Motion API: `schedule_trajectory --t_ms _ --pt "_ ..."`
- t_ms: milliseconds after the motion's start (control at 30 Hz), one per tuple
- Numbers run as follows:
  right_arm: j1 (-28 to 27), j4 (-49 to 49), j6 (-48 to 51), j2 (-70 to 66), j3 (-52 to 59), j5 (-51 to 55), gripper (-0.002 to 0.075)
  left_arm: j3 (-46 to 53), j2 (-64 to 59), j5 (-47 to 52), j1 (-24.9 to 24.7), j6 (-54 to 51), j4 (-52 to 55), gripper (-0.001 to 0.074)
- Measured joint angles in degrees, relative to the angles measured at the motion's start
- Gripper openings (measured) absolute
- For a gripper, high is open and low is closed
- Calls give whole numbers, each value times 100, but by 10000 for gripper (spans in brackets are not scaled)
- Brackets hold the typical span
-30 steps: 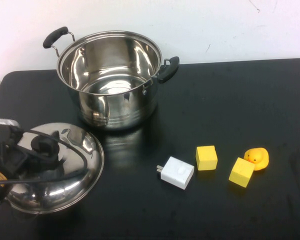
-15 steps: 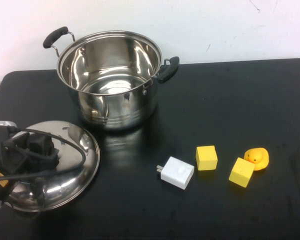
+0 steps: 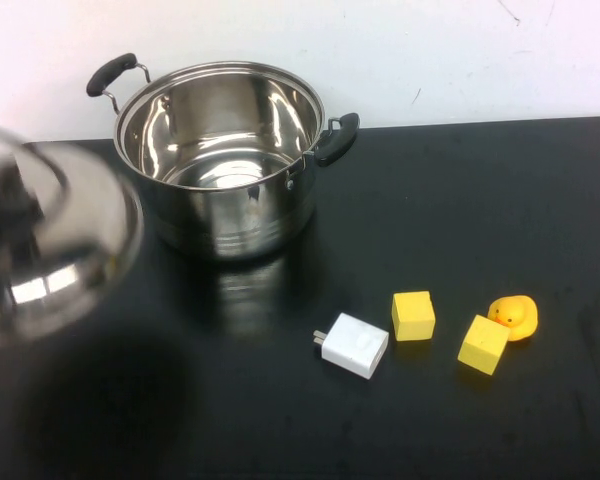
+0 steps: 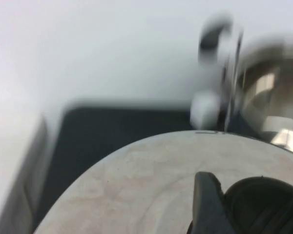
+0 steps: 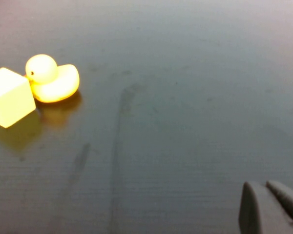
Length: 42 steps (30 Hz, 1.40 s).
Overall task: Cover the pot
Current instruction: Place the pot lid on the pot
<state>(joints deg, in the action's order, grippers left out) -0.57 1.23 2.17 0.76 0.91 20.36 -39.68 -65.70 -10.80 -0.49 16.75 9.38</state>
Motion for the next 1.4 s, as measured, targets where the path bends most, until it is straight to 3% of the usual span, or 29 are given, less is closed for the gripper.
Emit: schedule_trajectory --t_ms 300,667,1067,1400 --pt "0 0 0 0 0 0 -2 -2197 -559 595 -84 712 768 328" --pt "0 0 0 0 0 0 -2 -4153 -2195 1033 -1301 976 1426 328" --pt "0 0 0 0 0 0 -2 -4891 -3890 962 -1734 1024 1680 328" --pt "0 0 0 0 0 0 -2 -4891 -4187 782 -1729 1186 1680 328"
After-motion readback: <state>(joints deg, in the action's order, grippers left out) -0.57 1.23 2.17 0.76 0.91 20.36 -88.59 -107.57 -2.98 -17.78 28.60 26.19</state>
